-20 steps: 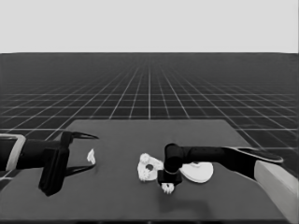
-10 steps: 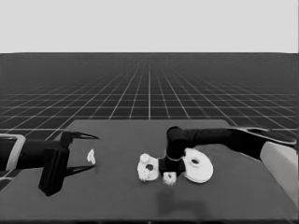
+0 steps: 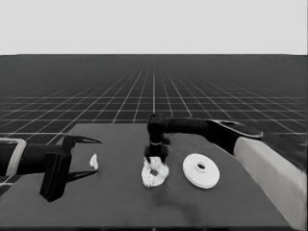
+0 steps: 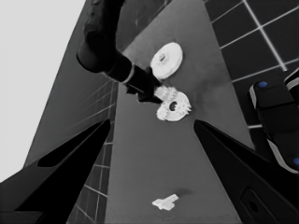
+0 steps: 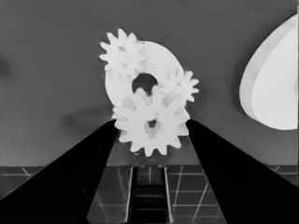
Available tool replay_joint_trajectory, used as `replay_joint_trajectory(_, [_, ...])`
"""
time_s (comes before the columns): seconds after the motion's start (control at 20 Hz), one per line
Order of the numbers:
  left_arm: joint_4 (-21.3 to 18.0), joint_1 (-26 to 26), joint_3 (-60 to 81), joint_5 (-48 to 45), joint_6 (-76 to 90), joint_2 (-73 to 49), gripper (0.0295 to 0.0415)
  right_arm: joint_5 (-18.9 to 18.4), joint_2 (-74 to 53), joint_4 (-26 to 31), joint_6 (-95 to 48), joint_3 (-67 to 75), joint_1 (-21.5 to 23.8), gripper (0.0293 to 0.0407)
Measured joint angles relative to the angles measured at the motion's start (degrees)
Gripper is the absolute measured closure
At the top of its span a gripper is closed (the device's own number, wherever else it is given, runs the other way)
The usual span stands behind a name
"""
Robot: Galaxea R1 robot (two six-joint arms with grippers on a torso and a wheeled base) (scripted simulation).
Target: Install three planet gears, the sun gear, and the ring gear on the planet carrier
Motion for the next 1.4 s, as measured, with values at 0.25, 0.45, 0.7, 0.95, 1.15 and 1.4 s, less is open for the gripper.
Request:
replay_joint_trajectory(0.25, [0.0,0.0,0.0,0.0,0.0,0.0,0.0326,0.3,2.7,0.2,-2.8,-5.6,0.0,0.039])
replay_joint_trajectory(0.45, [0.0,0.0,0.0,0.0,0.0,0.0,0.0326,2.0,3.7,-5.1,-4.9,-9.0,-5.6,0.039])
replay_joint_trajectory(0.7, [0.0,0.0,0.0,0.0,0.0,0.0,0.0326,2.6,4.0,-6.3,-5.5,-10.1,-6.8,0.039])
replay_joint_trajectory(0.95, [0.0,0.0,0.0,0.0,0.0,0.0,0.0326,2.6,4.0,-6.3,-4.4,-10.2,-7.3,0.039])
replay_joint_trajectory(1.15, [0.0,0.0,0.0,0.0,0.0,0.0,0.0326,2.6,4.0,-6.3,-2.2,-10.2,-7.3,0.039])
replay_joint_trajectory(1.4, [0.0,0.0,0.0,0.0,0.0,0.0,0.0326,2.6,4.0,-6.3,0.8,-10.2,-7.4,0.039])
